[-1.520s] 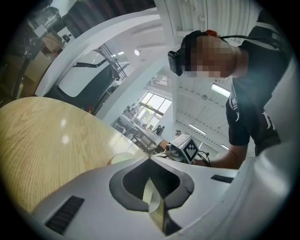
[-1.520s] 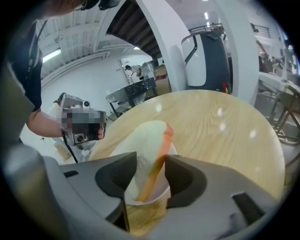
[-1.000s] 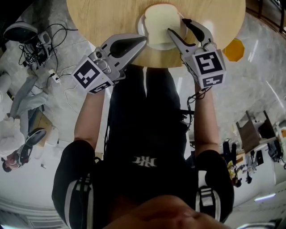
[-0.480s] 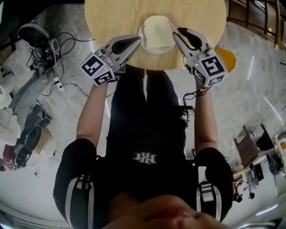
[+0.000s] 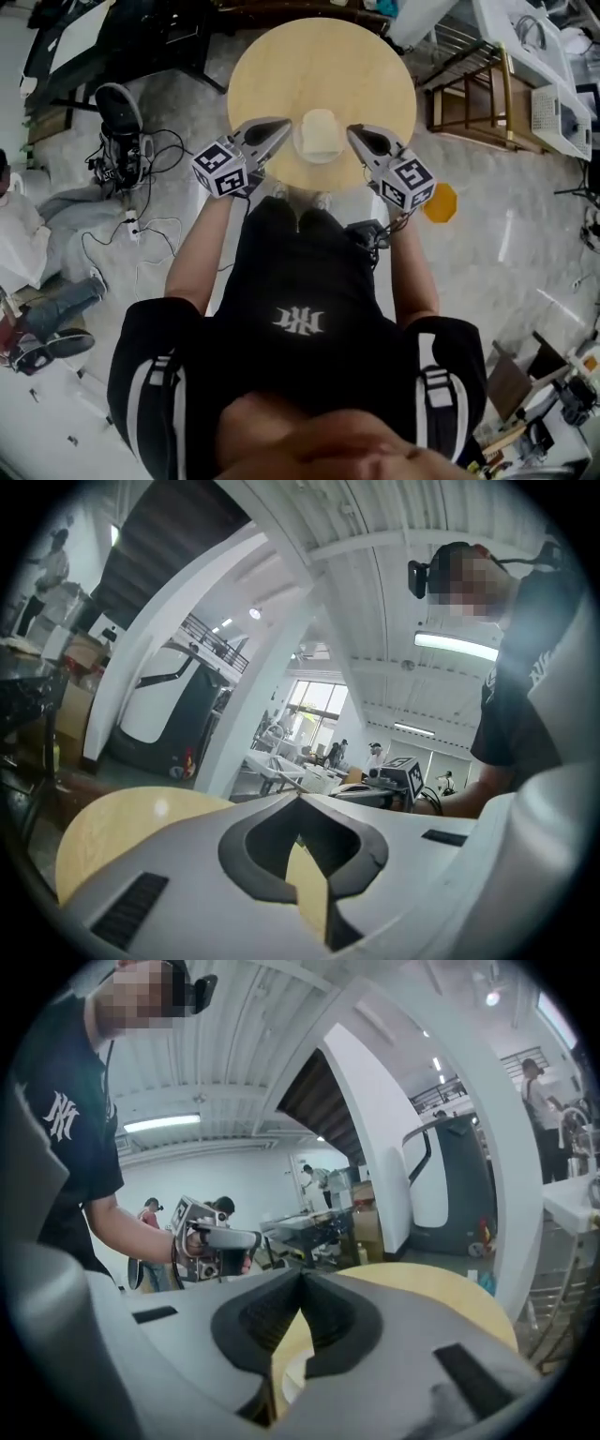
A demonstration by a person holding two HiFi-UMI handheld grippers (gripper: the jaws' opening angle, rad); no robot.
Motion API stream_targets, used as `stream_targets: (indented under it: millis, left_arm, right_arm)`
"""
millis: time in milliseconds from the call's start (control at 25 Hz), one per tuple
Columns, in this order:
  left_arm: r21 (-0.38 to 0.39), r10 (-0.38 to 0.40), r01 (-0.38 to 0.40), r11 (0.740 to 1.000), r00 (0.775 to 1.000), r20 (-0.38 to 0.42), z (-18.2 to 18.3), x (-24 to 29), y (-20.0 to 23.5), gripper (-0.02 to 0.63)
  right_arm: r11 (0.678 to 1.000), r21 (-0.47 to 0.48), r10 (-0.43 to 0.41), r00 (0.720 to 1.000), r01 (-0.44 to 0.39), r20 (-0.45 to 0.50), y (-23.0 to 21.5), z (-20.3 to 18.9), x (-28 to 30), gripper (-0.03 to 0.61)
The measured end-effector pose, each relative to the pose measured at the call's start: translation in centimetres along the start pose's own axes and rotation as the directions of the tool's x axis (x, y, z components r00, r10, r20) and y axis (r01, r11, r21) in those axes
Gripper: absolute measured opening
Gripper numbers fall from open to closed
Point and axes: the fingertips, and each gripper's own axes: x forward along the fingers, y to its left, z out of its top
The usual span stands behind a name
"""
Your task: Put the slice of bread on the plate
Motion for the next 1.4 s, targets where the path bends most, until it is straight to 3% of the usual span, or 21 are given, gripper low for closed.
stream_targets:
  millis: [120, 280, 480, 720, 880, 1120, 1280, 1400]
  left_arm:
    - [0.032, -0.006, 0.006, 0.999, 1.000, 0.024, 2.7, -0.8, -1.5, 0.009]
    - [0.107, -0.041, 0.038, 0.994, 0.999, 0.028, 5.6, -1.2, -3.6, 0.009]
    - [0.171, -0.089, 0.071, 0.983, 0.991, 0.096, 8.2, -3.5, -7.3, 0.011]
    - [0.234, -0.168, 0.133, 0.963, 0.976, 0.137, 7.3, -8.1, -13.3, 0.009]
    - [0.193, -0.174, 0.139, 0.971, 0.969, 0.177, 4.9, -13.3, -16.8, 0.011]
    - [0.174, -0.220, 0.187, 0.967, 0.957, 0.190, 0.2, -21.9, -21.0, 0.011]
    - [0.158, -0.244, 0.217, 0.963, 0.954, 0.176, -2.9, -25.6, -24.5, 0.011]
    - [0.159, -0.262, 0.234, 0.959, 0.947, 0.188, -3.7, -27.9, -26.7, 0.009]
  right_arm:
    - [0.998, -0.031, 0.060, 0.993, -0.057, 0.101, 2.5, 4.1, -0.6, 0.005]
    - [0.987, -0.094, 0.145, 0.976, -0.131, 0.161, 5.0, 8.4, -1.8, 0.003]
    - [0.975, -0.059, 0.223, 0.960, -0.216, 0.172, 9.6, 8.9, -2.9, 0.002]
    - [0.958, -0.135, 0.281, 0.925, -0.253, 0.255, 18.2, 10.2, -6.1, 0.005]
    - [0.966, -0.109, 0.254, 0.933, -0.233, 0.254, 24.1, 8.2, -8.1, 0.005]
    - [0.986, -0.110, 0.151, 0.955, -0.127, 0.255, 32.2, 4.4, -9.6, 0.003]
    - [0.995, -0.037, 0.094, 0.954, -0.087, 0.285, 36.7, 1.9, -11.3, 0.003]
    - [0.996, -0.056, 0.079, 0.964, -0.067, 0.253, 39.6, 0.8, -11.9, 0.003]
